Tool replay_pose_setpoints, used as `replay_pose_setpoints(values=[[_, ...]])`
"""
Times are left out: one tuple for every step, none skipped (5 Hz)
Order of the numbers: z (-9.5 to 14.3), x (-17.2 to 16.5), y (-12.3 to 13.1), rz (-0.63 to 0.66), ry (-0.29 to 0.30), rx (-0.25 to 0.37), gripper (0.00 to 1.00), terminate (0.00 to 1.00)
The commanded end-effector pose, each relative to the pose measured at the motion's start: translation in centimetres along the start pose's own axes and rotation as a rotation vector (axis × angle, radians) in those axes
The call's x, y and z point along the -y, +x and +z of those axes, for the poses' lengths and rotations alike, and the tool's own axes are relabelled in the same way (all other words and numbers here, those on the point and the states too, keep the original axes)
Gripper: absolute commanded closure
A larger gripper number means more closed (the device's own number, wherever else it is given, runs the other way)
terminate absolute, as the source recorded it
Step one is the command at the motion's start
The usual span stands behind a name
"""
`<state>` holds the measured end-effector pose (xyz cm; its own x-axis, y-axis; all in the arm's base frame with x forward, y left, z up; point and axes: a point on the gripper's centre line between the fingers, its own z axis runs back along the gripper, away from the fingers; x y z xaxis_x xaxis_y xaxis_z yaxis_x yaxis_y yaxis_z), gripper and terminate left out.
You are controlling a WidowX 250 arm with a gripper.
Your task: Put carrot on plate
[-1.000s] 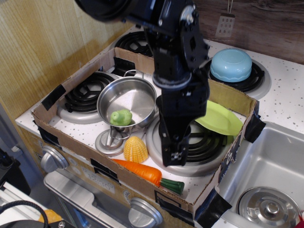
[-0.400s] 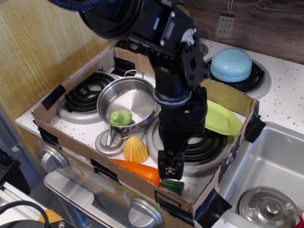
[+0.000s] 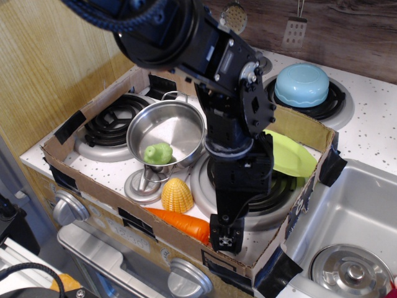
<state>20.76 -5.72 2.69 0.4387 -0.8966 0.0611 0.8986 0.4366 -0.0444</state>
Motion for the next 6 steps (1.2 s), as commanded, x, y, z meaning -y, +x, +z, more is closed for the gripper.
replay_pose_setpoints(values=[[-0.5,-0.4,-0.8,-0.023,-0.025,0.01,0.0,0.0],[-1.3,-0.6,-0.4,-0.032,-0.034,0.022,0.0,0.0],[-2.3,-0.1,-0.4,-0.017,-0.01,0.047,0.0,0.0],[-3.2,0.5,-0.9,0.004,0.064,0.065,0.0,0.0],[-3.7,0.6,-1.4,0.02,0.122,0.083,0.0,0.0],[-3.8,0.6,-1.8,0.022,0.144,0.088,1.0,0.0]])
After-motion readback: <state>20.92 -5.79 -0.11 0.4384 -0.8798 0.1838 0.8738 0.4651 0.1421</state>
